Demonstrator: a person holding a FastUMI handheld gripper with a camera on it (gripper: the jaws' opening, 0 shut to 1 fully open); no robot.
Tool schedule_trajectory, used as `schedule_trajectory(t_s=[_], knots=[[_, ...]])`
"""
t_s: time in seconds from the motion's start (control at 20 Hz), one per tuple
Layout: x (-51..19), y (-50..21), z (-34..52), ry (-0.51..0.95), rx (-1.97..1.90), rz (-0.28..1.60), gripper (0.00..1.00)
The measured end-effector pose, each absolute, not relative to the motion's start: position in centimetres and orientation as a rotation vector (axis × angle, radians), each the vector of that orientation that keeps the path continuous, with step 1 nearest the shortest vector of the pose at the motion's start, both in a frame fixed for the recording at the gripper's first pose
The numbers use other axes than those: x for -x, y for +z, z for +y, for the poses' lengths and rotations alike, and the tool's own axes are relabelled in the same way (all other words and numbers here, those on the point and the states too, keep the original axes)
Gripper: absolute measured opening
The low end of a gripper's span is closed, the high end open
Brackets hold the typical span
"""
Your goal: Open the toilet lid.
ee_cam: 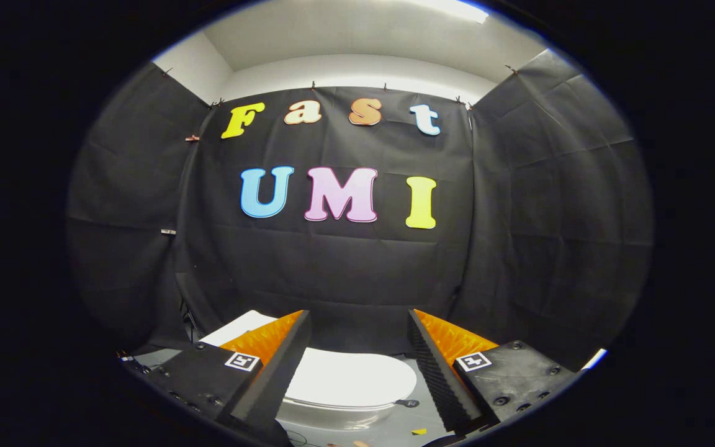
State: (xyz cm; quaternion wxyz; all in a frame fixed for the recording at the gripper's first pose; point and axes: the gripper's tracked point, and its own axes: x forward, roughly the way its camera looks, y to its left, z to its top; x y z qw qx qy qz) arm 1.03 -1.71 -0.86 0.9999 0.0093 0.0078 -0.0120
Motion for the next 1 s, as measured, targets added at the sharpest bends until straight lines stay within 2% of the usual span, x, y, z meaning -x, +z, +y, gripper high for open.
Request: schedule_trajectory(t_s=[0.4, 1.0], knots=[[-7.6, -8.4, -9.4, -0.098, -0.239, 0.123, 1.00], [-14.4, -29.8, -21.4, -0.245, -0.715, 0.375, 0.99]])
